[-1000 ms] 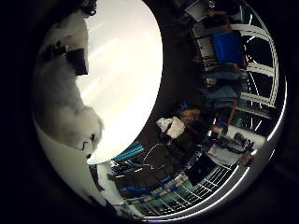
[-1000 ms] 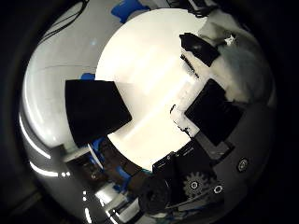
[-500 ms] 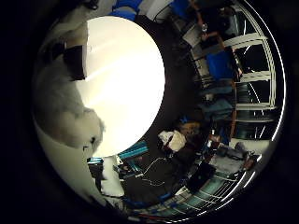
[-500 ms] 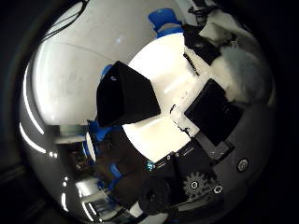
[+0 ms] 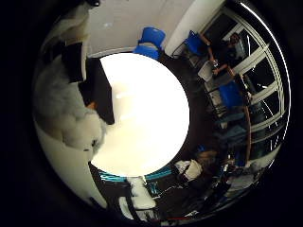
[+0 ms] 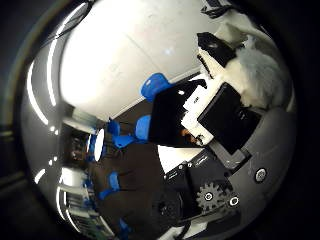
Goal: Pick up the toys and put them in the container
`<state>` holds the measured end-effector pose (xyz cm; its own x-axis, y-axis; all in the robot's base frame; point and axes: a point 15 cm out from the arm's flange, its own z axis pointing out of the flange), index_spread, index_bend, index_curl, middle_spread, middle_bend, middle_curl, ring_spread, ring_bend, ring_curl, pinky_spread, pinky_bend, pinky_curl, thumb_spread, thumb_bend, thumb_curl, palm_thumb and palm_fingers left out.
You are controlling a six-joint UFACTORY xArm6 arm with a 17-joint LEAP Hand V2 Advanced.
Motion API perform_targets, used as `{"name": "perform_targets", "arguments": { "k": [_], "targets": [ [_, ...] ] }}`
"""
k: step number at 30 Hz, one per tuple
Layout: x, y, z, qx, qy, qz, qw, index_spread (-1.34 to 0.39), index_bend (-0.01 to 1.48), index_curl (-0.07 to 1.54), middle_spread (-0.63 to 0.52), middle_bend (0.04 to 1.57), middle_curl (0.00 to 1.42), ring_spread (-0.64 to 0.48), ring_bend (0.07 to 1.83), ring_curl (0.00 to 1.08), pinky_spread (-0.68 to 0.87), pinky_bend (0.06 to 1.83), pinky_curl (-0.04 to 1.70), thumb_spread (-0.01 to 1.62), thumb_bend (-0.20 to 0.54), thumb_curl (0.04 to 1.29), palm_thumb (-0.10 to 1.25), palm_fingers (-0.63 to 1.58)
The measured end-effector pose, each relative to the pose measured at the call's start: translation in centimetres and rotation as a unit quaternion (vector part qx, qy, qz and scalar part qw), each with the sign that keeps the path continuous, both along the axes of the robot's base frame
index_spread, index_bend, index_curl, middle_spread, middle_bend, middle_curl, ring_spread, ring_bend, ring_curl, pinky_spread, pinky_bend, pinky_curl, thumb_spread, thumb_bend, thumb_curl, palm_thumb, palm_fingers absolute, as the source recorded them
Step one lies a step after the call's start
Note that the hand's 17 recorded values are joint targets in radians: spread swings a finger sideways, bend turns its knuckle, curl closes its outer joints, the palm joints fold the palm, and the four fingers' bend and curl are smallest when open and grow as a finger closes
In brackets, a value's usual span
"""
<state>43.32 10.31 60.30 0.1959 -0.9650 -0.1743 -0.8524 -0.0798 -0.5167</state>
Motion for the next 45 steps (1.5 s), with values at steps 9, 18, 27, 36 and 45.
{"name": "perform_targets", "arguments": {
  "k": [9, 18, 27, 36, 45],
  "targets": [
    [3.8, 5.3, -0.6, 0.020, -0.031, 0.027, 0.999, -0.27, 1.01, 0.92, -0.20, 1.20, 0.94, -0.26, 1.28, 0.88, -0.24, 1.19, 1.11, 1.07, -0.014, 0.68, 1.03, 1.07],
    [7.5, 6.2, -5.2, 0.013, 0.001, 0.025, 1.000, -0.27, 1.01, 0.92, -0.20, 1.20, 0.94, -0.27, 1.27, 0.89, -0.25, 1.18, 1.12, 1.05, -0.017, 0.69, 1.02, 1.07],
    [9.9, 6.9, -10.1, 0.002, 0.042, 0.030, 0.999, -0.28, 1.00, 0.93, -0.20, 1.19, 0.95, -0.27, 1.27, 0.89, -0.26, 1.17, 1.12, 1.08, -0.019, 0.68, 0.97, 1.07],
    [9.7, 7.0, -12.0, -0.018, 0.061, 0.062, 0.996, -0.35, 0.38, 0.76, -0.24, 0.94, 0.73, -0.28, 1.14, 0.66, -0.51, 0.95, 0.80, 1.12, -0.024, 0.58, 0.74, 0.78],
    [8.4, 6.9, -14.4, -0.059, 0.090, 0.143, 0.984, -0.51, 0.33, 0.53, -0.16, 0.59, 0.49, -0.01, 0.70, 0.39, 0.38, 0.54, 0.63, 1.19, -0.021, 0.45, 0.65, 0.20]
  ]
}}
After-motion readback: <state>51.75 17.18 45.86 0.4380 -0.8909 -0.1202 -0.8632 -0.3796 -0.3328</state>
